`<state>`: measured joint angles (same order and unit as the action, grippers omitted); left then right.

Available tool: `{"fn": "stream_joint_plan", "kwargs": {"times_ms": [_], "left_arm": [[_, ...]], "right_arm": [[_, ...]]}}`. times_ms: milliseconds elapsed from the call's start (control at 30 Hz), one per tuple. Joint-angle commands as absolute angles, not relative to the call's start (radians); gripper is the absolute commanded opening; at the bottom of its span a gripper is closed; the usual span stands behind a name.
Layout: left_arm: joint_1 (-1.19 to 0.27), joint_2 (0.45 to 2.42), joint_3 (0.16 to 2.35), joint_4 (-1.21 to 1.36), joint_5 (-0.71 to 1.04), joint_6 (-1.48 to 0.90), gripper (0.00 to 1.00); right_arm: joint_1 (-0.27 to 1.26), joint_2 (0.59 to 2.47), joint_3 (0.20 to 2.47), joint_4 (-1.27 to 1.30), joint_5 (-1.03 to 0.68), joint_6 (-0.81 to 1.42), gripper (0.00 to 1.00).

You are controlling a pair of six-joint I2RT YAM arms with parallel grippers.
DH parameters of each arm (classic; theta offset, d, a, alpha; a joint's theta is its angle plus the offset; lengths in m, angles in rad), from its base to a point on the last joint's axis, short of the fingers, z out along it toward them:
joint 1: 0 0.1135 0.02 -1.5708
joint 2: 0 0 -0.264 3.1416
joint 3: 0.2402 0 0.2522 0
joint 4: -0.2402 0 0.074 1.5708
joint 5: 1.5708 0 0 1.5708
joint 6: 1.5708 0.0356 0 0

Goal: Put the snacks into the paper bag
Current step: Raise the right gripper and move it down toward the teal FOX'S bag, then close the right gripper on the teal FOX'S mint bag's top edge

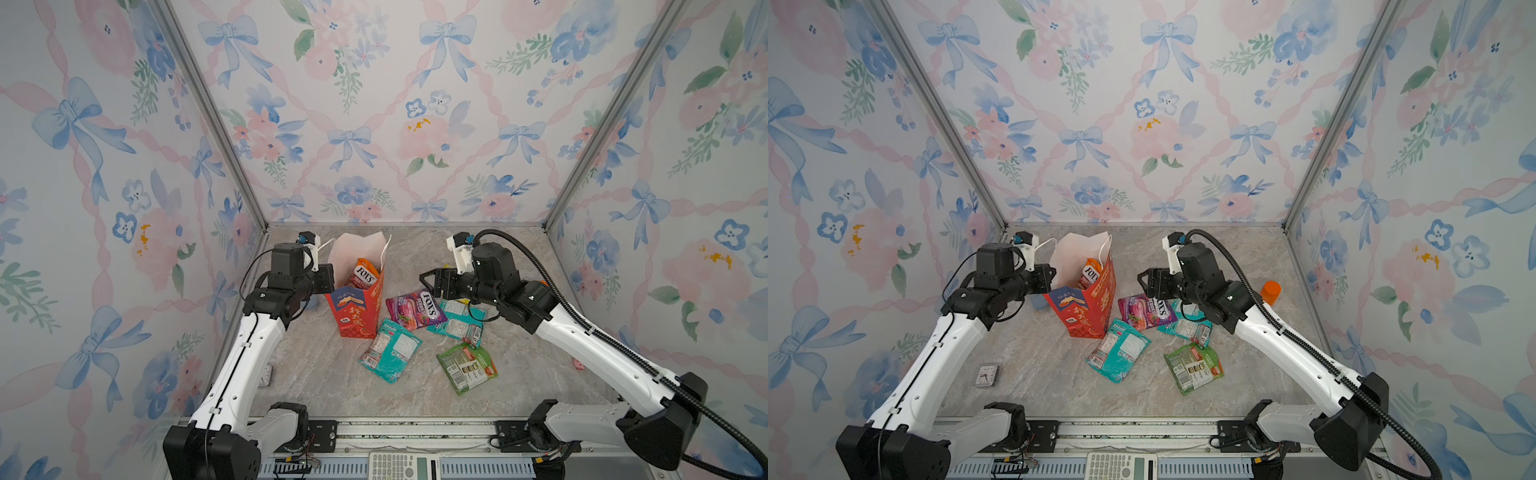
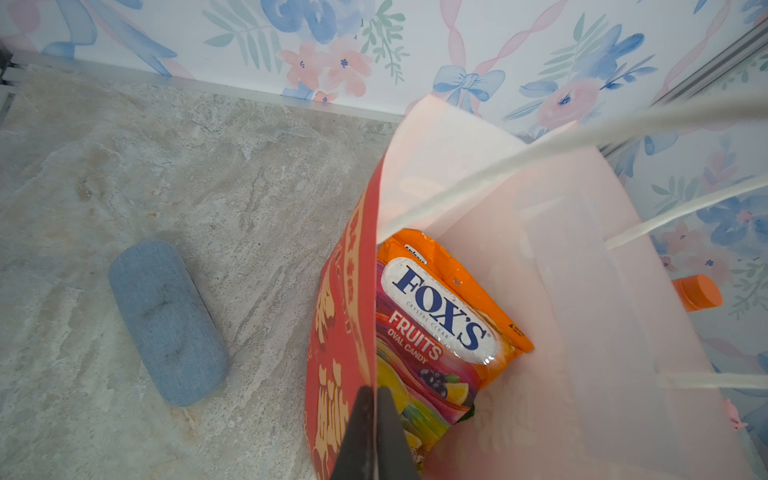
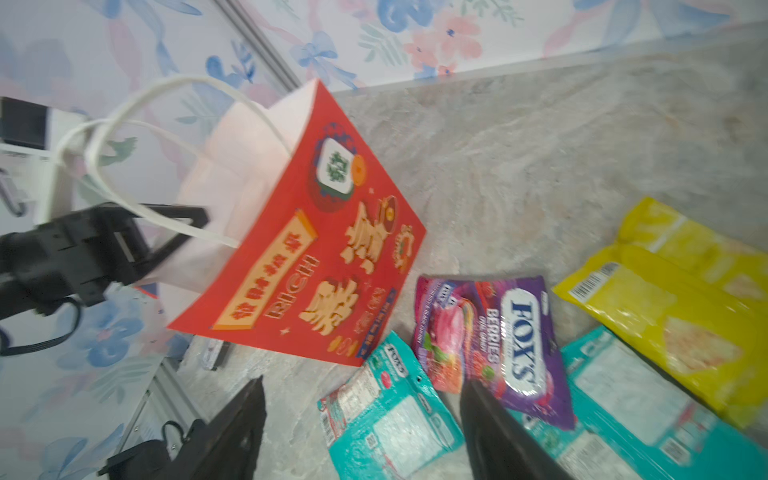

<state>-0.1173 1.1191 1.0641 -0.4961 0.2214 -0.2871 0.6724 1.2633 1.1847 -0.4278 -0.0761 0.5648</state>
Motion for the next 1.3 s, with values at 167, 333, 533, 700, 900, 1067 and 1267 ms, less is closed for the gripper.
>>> {"fn": "stream_joint_plan", "kwargs": {"times_ms": [167,333,533,700,900,1067,1267], "left_arm": [[-0.120,1.125,1.088,-0.503,0.226,-0.259,0.00],[-0.119,1.127,1.089,-0.503,0.229,-0.261,0.00],[-0.119,1.124,1.085,-0.503,0.231,-0.256,0.00],[-0.120,1.117,1.080,-0.503,0.235,-0.256,0.00],[-0.118,1.112,1.072,-0.503,0.244,-0.252,0.00],[-0.120,1.105,1.069,-0.504,0.250,-0.246,0.00],[-0.120,1.097,1.066,-0.503,0.253,-0.239,0.00]], "right_arm": [[0.655,1.199,0.980,-0.501,-0.009,0.784,0.62],[0.744,1.203,0.862,-0.409,0.028,0.947,0.58],[0.840,1.239,0.819,-0.351,0.086,1.059,0.57],[0.918,1.306,0.800,-0.280,0.116,1.147,0.56],[0.991,1.434,0.786,-0.173,0.102,1.235,0.54],[1.004,1.527,0.787,-0.117,0.056,1.283,0.54],[1.003,1.611,0.773,-0.028,0.004,1.326,0.54]]}}
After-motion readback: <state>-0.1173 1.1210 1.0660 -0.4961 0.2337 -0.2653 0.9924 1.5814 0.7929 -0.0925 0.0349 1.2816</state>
